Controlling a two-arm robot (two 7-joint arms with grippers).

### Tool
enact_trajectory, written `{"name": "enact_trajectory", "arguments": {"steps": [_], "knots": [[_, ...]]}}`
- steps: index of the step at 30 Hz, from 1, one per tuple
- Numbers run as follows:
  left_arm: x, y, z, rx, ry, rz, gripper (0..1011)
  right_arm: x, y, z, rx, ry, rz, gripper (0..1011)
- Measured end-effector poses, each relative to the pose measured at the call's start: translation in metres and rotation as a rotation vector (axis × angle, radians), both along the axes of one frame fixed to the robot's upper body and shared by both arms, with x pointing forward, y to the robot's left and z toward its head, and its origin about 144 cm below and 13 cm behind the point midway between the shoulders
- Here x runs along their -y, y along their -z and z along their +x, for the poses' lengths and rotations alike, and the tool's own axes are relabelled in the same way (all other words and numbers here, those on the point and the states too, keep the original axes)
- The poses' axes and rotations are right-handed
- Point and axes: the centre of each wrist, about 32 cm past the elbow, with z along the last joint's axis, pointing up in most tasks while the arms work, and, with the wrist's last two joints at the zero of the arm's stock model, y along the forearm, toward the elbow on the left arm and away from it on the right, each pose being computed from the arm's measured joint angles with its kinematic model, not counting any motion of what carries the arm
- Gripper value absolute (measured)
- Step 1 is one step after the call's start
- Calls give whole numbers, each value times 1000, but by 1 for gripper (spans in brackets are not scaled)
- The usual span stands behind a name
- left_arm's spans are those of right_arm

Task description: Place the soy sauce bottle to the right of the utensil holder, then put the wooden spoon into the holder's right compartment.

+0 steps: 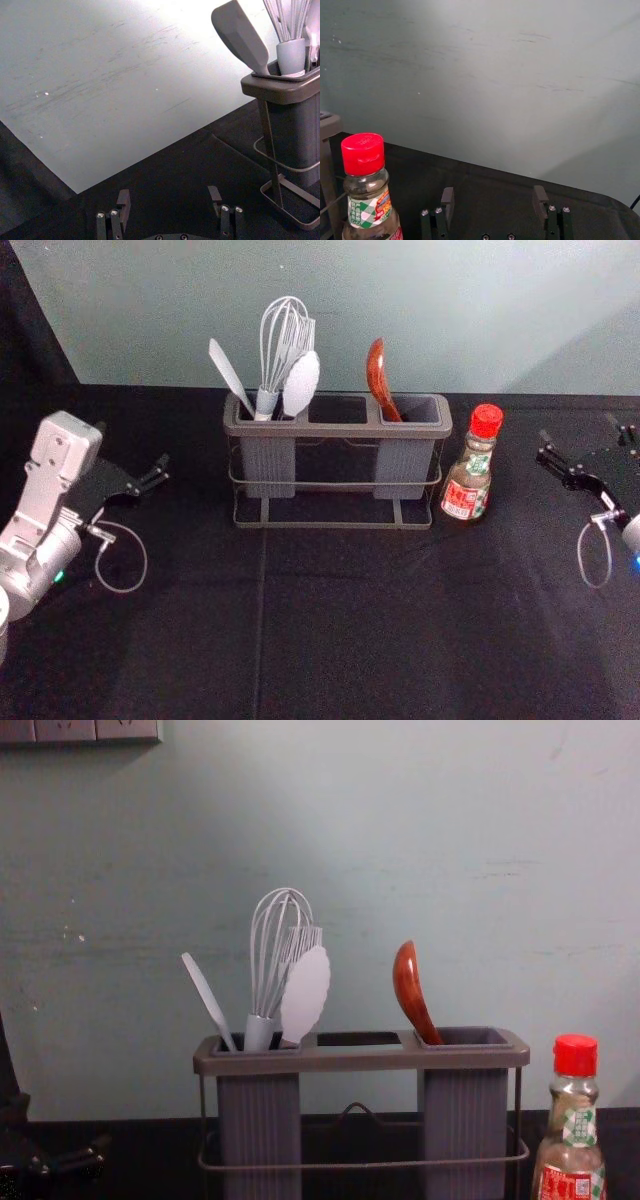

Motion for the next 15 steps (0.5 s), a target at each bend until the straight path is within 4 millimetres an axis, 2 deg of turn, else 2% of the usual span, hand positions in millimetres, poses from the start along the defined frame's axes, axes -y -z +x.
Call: {"name": "enact_trajectory", "arguments": {"steps": [15], "knots": [[0, 0, 0, 0, 0, 0, 1011, 0, 2, 0, 5, 3, 10, 1003]]}}
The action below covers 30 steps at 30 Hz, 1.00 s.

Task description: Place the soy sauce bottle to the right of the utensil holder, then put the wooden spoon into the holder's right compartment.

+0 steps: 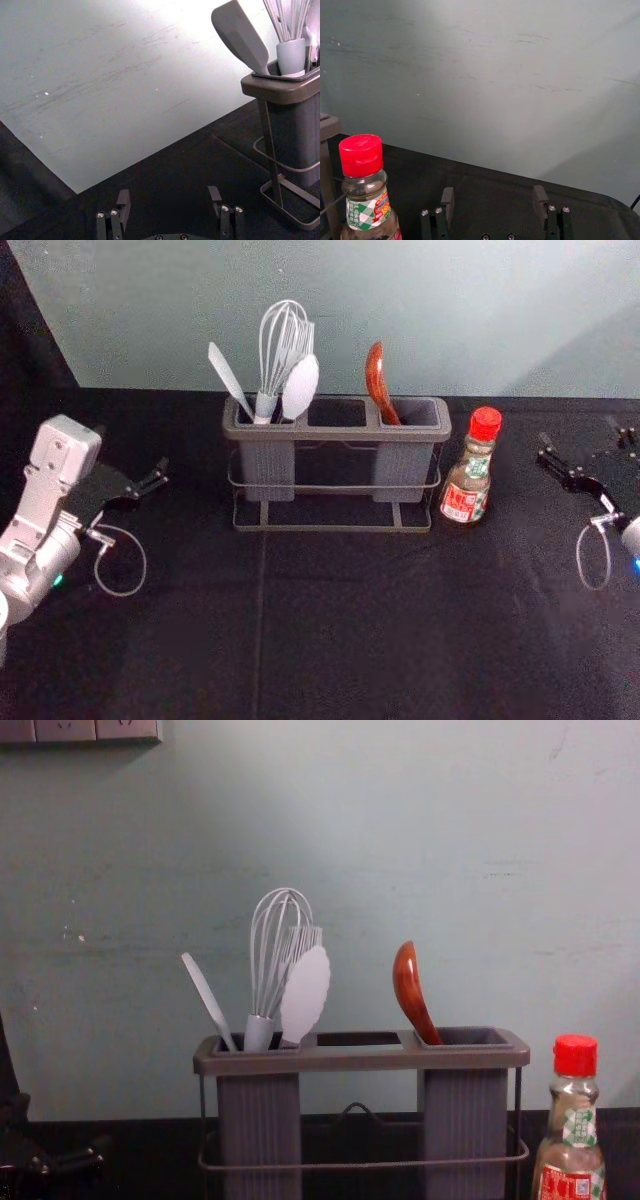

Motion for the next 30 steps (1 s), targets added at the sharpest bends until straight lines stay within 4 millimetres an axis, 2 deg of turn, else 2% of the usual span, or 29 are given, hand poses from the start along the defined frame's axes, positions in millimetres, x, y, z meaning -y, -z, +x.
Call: {"name": "enact_trajectory", "arguments": {"steps": [30], "knots": [[0, 0, 0, 0, 0, 0, 1011, 0, -1, 0, 1, -2, -1, 1003]]}}
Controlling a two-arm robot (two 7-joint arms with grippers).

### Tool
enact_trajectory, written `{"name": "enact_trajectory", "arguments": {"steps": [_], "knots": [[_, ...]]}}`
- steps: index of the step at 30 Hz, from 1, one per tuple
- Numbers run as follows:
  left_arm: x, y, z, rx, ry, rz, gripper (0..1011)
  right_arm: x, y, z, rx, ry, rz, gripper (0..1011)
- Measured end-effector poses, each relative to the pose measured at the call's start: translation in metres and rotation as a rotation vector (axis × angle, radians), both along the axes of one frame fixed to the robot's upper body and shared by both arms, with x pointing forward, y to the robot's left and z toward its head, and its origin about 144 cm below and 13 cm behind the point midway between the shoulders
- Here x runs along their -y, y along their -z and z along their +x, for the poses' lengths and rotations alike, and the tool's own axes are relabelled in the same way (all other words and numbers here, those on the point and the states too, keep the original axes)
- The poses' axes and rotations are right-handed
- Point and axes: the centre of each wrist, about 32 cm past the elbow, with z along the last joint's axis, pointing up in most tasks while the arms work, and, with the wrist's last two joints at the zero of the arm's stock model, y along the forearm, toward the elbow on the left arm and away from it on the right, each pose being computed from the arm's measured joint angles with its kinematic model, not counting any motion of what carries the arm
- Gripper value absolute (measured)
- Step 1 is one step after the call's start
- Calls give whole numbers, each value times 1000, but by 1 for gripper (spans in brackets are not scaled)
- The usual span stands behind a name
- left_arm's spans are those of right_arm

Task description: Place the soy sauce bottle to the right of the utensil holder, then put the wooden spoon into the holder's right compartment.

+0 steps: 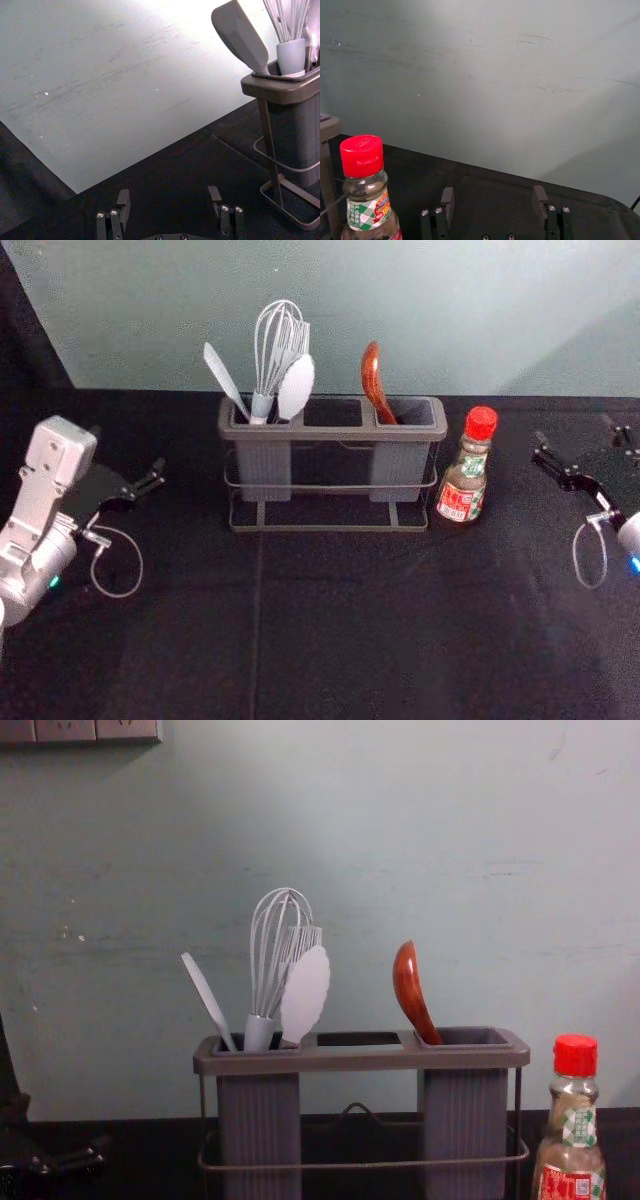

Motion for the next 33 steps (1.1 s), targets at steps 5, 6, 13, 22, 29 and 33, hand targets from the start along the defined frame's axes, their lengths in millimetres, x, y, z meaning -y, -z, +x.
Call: {"name": "enact_trajectory", "arguments": {"steps": [5, 6, 13, 22, 29, 33], "knots": [[0, 0, 0, 0, 0, 0, 1011, 0, 0, 0, 0, -1, 0, 1002], [0, 0, 0, 0, 0, 0, 1011, 0, 0, 0, 0, -1, 0, 1002], [0, 0, 0, 0, 0, 0, 1011, 0, 0, 0, 0, -1, 0, 1003], [0, 0, 0, 0, 0, 0, 1011, 0, 0, 0, 0, -1, 0, 1003], [0, 0, 0, 0, 0, 0, 1011, 0, 0, 0, 0, -1, 0, 1003], [0, 0, 0, 0, 0, 0, 1011, 0, 0, 0, 0, -1, 0, 1003]]}}
